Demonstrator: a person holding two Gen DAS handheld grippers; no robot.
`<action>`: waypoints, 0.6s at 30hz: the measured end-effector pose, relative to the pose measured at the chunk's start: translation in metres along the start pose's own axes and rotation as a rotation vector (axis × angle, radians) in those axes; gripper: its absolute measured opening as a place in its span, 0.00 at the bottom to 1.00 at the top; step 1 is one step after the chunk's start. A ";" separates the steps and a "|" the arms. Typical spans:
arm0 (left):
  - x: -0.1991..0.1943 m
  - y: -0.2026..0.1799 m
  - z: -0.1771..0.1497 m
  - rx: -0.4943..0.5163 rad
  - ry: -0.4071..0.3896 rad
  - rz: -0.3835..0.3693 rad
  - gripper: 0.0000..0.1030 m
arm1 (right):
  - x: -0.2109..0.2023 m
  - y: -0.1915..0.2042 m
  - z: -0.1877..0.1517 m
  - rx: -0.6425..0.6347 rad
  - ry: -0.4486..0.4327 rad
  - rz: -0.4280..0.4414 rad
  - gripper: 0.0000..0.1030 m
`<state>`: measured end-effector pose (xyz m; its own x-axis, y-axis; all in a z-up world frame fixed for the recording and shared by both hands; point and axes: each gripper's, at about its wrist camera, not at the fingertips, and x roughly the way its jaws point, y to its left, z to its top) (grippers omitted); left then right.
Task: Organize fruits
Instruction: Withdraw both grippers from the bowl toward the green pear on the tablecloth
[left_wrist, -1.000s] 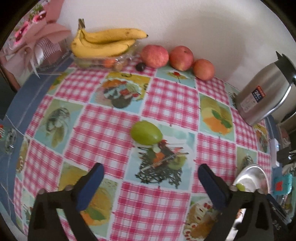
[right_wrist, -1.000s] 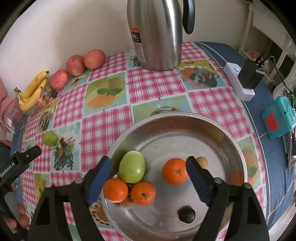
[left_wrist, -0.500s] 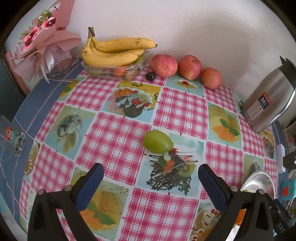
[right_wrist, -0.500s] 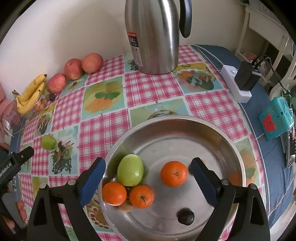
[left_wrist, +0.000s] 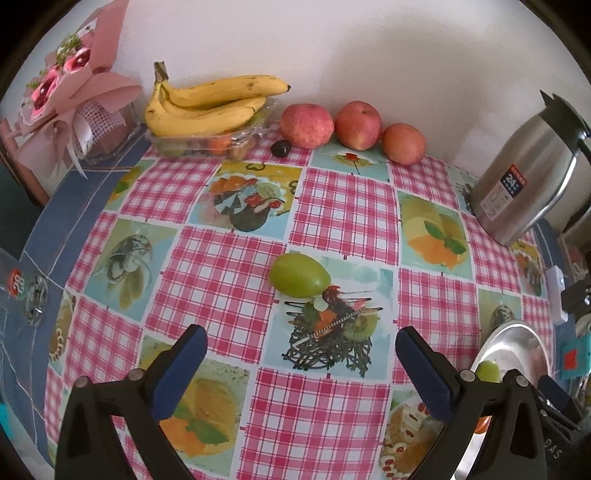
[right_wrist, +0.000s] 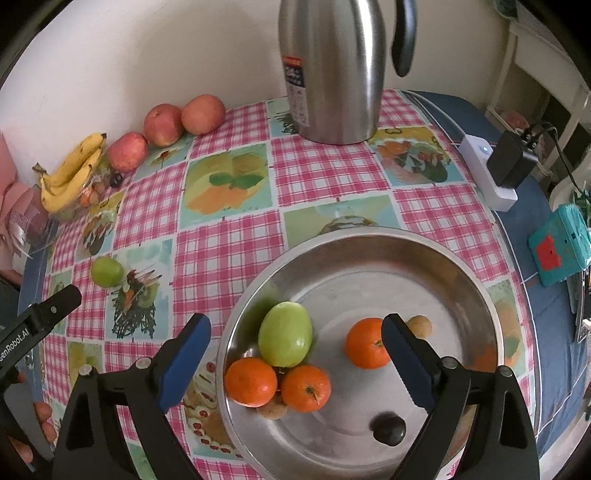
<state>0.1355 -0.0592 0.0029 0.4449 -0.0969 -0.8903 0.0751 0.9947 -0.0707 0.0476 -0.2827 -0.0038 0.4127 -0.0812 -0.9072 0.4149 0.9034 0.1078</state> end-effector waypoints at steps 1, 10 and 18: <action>-0.001 0.000 0.000 0.009 0.000 0.002 1.00 | 0.000 0.002 0.000 -0.007 0.003 0.000 0.91; -0.005 0.019 0.004 0.020 -0.003 0.037 1.00 | 0.004 0.034 -0.003 -0.095 0.021 -0.001 0.91; -0.005 0.061 0.007 -0.029 0.005 0.112 1.00 | 0.005 0.065 -0.006 -0.175 0.021 0.003 0.91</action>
<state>0.1441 0.0018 0.0060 0.4450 0.0155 -0.8954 -0.0009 0.9999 0.0169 0.0719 -0.2217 -0.0032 0.3962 -0.0715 -0.9154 0.2654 0.9633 0.0396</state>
